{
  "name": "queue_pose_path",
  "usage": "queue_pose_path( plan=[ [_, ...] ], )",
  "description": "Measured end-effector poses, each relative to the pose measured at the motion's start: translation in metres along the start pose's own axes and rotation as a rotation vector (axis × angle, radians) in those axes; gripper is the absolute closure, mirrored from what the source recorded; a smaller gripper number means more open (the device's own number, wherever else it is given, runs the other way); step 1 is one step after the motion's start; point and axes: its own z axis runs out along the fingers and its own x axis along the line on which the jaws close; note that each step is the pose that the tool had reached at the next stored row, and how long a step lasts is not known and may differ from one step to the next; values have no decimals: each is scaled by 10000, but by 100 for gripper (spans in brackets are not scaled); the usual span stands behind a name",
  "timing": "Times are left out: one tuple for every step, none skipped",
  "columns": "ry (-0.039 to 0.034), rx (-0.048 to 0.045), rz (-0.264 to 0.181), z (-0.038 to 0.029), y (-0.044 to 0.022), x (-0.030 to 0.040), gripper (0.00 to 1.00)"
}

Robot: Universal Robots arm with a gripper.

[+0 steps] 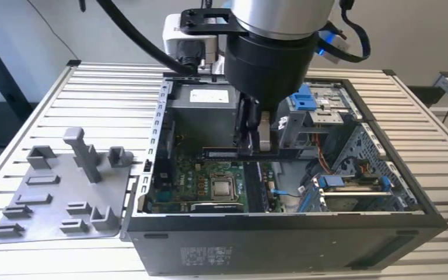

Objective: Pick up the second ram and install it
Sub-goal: 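Pick up the second ram and move it above second insertion slot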

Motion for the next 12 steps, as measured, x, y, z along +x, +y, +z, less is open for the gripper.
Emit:
queue_pose_path(
  plan=[
    [0,0,0,0,-43,0,86],
    [0,0,0,-1,-87,0,86],
    [0,0,0,-2,-131,1,86],
    [0,0,0,-2,-174,1,86],
    [2,0,1,-3,-216,1,86],
    [3,0,3,-3,-256,1,86],
    [3,0,8,-3,-290,1,86],
    [5,1,22,-4,-315,1,86],
    [6,3,45,-4,-333,1,86],
    [7,6,86,-4,-345,1,86],
    [8,9,140,-4,-352,1,86],
    [9,13,209,-3,-357,1,86]
  ],
)
